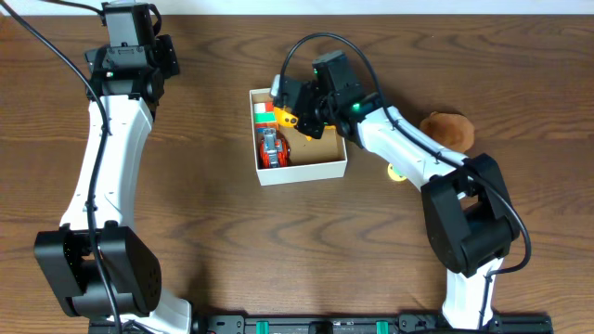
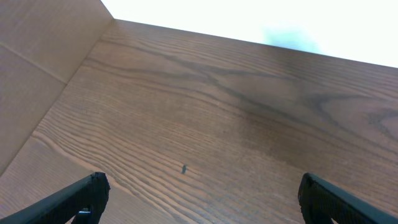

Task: Pack container
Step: 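Lower the orange toy into the box beside the cube and truck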

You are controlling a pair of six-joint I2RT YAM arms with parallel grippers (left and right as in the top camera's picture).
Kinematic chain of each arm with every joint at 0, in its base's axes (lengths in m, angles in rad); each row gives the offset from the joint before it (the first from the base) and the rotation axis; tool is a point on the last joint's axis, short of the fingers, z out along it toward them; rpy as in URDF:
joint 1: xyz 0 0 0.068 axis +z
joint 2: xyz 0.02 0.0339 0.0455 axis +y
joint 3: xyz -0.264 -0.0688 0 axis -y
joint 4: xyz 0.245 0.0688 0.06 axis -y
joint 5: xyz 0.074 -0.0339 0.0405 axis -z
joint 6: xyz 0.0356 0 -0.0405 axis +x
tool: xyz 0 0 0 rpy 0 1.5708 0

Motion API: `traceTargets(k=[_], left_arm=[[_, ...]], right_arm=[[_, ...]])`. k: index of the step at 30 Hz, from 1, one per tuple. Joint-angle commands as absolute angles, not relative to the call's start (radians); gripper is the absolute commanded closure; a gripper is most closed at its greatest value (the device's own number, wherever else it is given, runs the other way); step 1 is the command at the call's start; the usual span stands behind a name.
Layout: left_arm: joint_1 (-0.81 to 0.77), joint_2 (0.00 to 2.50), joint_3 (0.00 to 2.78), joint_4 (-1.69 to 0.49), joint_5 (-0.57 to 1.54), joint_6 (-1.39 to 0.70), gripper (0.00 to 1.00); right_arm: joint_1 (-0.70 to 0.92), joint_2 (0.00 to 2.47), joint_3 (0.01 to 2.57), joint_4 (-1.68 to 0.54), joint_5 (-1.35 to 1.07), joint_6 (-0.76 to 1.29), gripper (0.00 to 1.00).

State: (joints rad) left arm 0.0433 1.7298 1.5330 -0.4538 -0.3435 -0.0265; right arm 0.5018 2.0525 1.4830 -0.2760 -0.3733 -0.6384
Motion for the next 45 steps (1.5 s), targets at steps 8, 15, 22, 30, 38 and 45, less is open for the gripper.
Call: traceTargets(k=[8, 15, 22, 30, 38, 45], left_arm=[[0.044, 1.712, 1.551, -0.457, -0.352, -0.032, 0.02], [0.044, 1.712, 1.551, -0.457, -0.352, -0.032, 0.02], [0.044, 1.712, 1.551, -0.457, -0.352, -0.032, 0.02], [0.044, 1.712, 1.551, -0.457, -0.352, -0.032, 0.02], [0.044, 1.712, 1.551, -0.457, -0.352, -0.032, 0.02], [0.044, 1.712, 1.551, -0.457, -0.352, -0.032, 0.02]], right_arm=[[0.461, 2.062, 1.496, -0.325, -0.366, -0.626, 0.99], [0.484, 2.061, 1.502, -0.181, -0.379, -0.625, 0.99], [0.541, 2.061, 1.54, -0.199, -0.378, -0.614, 0.99], [0.554, 2.125, 1.539, -0.289, -0.367, -0.614, 0.99], [0.529, 2.153, 1.539, -0.294, -0.31, -0.614, 0.99], [0.488, 2.162, 1.539, -0.386, -0.31, -0.614, 0.99]])
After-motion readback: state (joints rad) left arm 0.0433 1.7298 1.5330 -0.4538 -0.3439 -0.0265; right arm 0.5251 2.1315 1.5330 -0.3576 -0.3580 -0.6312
